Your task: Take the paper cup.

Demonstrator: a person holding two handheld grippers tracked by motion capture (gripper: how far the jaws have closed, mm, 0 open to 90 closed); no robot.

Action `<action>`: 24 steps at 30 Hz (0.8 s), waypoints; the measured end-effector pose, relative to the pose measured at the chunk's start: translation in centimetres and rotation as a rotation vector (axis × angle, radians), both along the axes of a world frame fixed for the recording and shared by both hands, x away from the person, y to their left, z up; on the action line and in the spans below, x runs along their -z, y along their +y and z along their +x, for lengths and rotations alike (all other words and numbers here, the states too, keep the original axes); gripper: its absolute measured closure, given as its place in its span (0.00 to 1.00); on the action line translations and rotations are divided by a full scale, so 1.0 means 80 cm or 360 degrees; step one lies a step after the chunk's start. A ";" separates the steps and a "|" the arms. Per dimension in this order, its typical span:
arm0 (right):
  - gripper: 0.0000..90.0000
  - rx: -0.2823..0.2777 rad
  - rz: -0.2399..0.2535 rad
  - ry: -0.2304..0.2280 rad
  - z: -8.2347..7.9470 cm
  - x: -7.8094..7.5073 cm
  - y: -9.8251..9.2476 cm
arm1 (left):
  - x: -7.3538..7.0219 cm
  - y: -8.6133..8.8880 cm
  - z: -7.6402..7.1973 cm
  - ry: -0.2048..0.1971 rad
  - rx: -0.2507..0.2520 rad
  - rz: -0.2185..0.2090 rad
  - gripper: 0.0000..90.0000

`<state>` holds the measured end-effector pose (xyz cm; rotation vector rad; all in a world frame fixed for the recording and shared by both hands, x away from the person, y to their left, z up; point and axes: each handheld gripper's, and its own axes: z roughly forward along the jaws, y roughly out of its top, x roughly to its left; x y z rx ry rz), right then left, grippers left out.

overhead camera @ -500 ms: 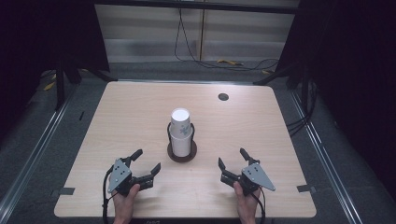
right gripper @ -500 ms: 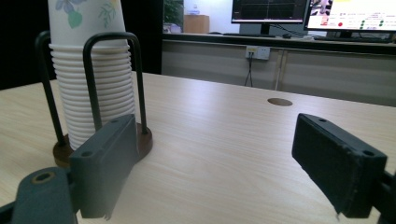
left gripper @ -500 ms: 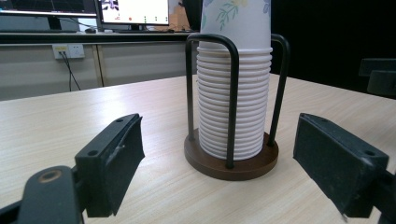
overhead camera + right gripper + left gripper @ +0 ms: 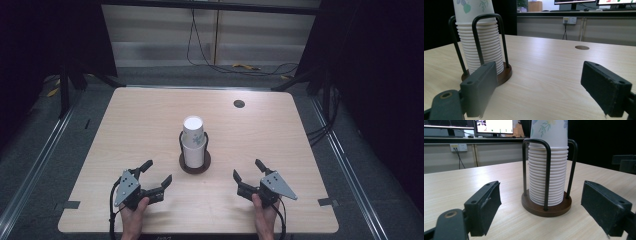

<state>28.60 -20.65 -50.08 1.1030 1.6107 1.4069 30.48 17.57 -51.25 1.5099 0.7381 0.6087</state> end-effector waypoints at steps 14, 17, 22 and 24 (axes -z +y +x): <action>0.20 -0.0126 -0.0050 0.0110 0.006 -0.003 0.005 | 0.000 0.000 -0.001 -0.0023 0.0011 0.0026 0.18; 0.21 -0.0144 -0.0055 0.0105 0.005 -0.004 0.005 | 0.000 0.000 -0.001 -0.0026 0.0014 0.0012 0.18; 0.21 -0.0189 -0.0034 0.0107 0.007 -0.012 0.006 | 0.000 0.001 -0.001 -0.0023 0.0017 0.0024 0.18; 0.21 -0.0225 -0.0026 0.0111 0.009 -0.017 0.008 | 0.000 0.001 -0.001 -0.0023 0.0017 0.0021 0.18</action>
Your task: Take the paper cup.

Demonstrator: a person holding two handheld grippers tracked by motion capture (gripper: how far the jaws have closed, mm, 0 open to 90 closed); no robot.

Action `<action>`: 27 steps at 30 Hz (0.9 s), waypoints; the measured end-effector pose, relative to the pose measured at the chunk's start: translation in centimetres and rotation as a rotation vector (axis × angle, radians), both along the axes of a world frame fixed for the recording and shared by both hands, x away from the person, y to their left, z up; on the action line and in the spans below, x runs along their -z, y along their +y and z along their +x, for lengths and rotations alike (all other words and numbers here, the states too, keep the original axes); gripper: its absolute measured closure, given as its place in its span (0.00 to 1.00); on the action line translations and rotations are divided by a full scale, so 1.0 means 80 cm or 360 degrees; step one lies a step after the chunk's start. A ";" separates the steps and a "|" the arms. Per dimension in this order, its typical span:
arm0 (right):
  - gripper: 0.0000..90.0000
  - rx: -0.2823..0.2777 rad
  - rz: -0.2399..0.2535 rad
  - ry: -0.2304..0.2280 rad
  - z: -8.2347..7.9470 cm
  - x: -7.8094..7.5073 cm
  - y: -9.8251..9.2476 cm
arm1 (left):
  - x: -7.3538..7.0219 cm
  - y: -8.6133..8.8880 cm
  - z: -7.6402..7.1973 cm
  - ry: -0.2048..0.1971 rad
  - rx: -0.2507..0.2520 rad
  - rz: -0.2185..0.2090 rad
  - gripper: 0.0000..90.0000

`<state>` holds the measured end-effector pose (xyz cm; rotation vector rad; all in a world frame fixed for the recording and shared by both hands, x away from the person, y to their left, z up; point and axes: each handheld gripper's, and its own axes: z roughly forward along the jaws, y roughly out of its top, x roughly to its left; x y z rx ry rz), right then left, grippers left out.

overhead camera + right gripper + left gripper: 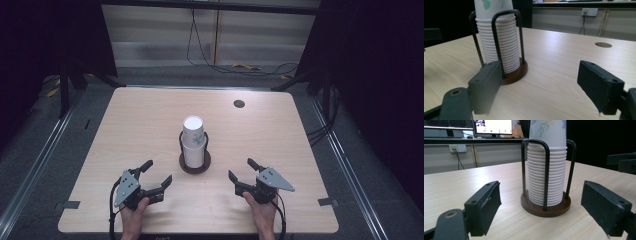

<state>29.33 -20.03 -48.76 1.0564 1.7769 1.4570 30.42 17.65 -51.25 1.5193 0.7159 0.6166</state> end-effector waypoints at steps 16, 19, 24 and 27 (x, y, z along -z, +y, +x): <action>0.28 -0.0217 0.0004 0.0048 0.018 -0.030 0.014 | 0.000 0.001 0.000 0.0001 0.0003 -0.0026 0.18; 0.30 -0.0252 -0.0013 0.0077 0.024 -0.041 0.018 | 0.000 0.001 0.000 0.0003 0.0005 -0.0020 0.17; 0.28 -0.0294 -0.0004 0.0086 0.034 -0.056 0.022 | 0.000 0.001 0.000 -0.0004 0.0009 -0.0025 0.18; 0.26 -0.0320 -0.0011 0.0106 0.042 -0.064 0.027 | 0.001 0.001 -0.001 -0.0009 0.0010 -0.0035 0.18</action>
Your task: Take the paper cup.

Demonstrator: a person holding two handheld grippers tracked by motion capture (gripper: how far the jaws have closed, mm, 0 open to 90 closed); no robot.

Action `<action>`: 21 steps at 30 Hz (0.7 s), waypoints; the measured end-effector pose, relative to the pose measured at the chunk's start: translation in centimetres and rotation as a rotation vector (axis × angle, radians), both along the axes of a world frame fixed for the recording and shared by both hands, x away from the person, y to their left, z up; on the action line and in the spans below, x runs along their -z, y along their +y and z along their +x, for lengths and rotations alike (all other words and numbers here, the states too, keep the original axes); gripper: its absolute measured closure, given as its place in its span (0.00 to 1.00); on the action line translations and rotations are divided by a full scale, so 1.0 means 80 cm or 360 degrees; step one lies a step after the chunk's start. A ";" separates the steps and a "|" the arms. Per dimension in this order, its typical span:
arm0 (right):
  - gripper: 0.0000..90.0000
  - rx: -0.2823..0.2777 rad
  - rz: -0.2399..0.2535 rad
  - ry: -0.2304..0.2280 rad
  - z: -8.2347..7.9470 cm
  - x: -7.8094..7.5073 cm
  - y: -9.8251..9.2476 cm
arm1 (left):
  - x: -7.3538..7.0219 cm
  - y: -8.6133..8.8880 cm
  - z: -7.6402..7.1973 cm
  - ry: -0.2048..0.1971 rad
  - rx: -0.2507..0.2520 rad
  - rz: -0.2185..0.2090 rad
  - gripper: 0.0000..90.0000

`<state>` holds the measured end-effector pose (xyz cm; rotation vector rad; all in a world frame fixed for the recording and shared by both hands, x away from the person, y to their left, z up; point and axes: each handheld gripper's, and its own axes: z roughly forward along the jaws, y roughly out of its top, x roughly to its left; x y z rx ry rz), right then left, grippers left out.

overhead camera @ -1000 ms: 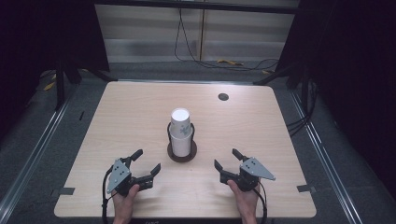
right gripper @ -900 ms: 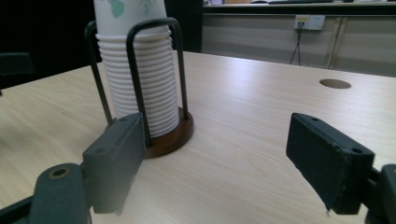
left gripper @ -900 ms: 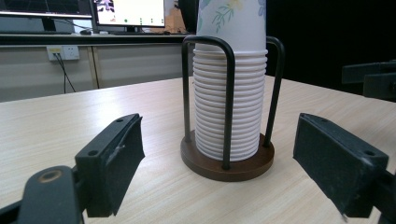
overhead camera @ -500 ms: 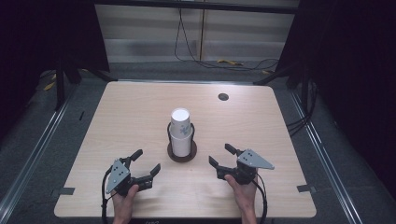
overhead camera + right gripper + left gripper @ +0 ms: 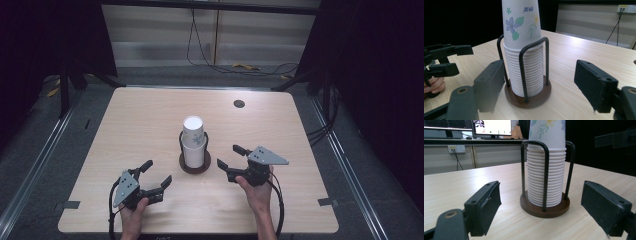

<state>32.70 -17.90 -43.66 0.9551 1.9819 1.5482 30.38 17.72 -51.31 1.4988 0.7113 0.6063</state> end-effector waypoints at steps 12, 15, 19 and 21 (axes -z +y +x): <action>0.26 -0.0108 -0.0090 0.0071 0.038 -0.031 0.028 | 0.000 0.001 0.000 -0.0006 0.0002 -0.0006 0.18; 0.25 -0.0154 -0.0104 0.0106 0.050 -0.037 0.030 | 0.000 0.001 -0.001 -0.0007 0.0001 -0.0005 0.18; 0.25 -0.0166 -0.0167 0.0092 0.052 -0.050 0.042 | 0.000 0.001 -0.001 -0.0009 -0.0005 0.0011 0.18; 0.26 -0.0240 -0.0108 0.0136 0.055 -0.055 0.047 | 0.000 0.000 -0.001 -0.0006 0.0003 0.0008 0.18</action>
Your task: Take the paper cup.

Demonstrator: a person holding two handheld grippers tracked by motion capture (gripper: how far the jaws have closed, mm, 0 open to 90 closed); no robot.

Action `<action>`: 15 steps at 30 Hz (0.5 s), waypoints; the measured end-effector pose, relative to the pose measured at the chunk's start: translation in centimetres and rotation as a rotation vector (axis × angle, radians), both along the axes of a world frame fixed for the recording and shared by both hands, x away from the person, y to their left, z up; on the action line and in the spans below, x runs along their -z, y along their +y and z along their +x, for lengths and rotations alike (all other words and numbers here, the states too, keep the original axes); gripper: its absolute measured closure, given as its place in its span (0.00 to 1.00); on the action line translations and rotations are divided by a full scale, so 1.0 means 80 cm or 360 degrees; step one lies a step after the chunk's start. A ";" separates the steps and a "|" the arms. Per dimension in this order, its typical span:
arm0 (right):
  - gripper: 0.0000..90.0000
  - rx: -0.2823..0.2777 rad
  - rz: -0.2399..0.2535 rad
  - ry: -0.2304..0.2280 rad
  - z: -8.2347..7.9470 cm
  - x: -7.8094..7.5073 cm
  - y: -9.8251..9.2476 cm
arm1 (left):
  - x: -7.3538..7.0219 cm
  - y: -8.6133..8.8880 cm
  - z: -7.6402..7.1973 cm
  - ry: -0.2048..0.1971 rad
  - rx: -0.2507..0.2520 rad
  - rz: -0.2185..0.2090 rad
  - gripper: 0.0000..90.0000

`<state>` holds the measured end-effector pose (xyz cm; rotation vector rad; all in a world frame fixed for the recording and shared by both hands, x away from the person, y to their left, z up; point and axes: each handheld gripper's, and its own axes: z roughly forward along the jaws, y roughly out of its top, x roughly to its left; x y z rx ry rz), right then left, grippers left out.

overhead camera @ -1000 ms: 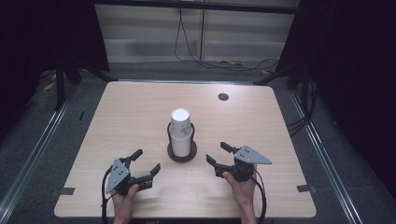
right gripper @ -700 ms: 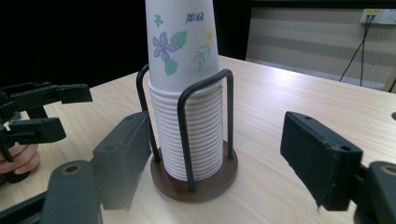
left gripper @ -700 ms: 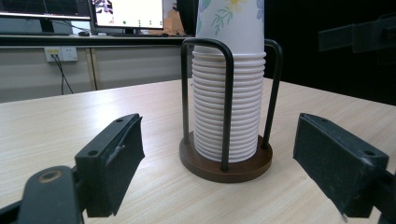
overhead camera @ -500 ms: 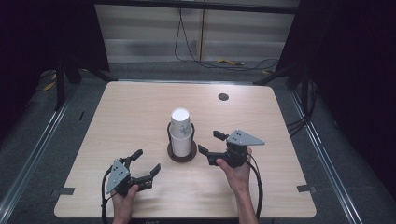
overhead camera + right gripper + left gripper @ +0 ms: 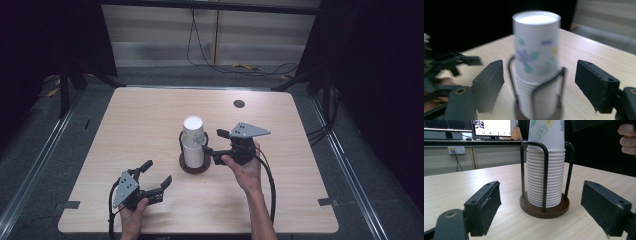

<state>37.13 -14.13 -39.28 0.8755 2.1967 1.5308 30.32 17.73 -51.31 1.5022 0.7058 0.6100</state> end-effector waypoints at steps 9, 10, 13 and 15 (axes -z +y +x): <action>0.23 -0.0043 -0.0100 0.0060 0.026 -0.016 0.022 | 0.000 0.000 0.000 -0.0006 -0.0001 -0.0019 0.18; 0.24 -0.0045 -0.0112 0.0062 0.029 -0.018 0.024 | 0.000 0.000 0.000 -0.0008 0.0006 -0.0017 0.18; 0.24 -0.0059 -0.0138 0.0075 0.034 -0.021 0.028 | 0.000 0.000 0.000 -0.0009 0.0013 -0.0004 0.18; 0.24 -0.0062 -0.0159 0.0076 0.037 -0.024 0.031 | 0.000 0.000 0.000 -0.0009 0.0014 -0.0005 0.18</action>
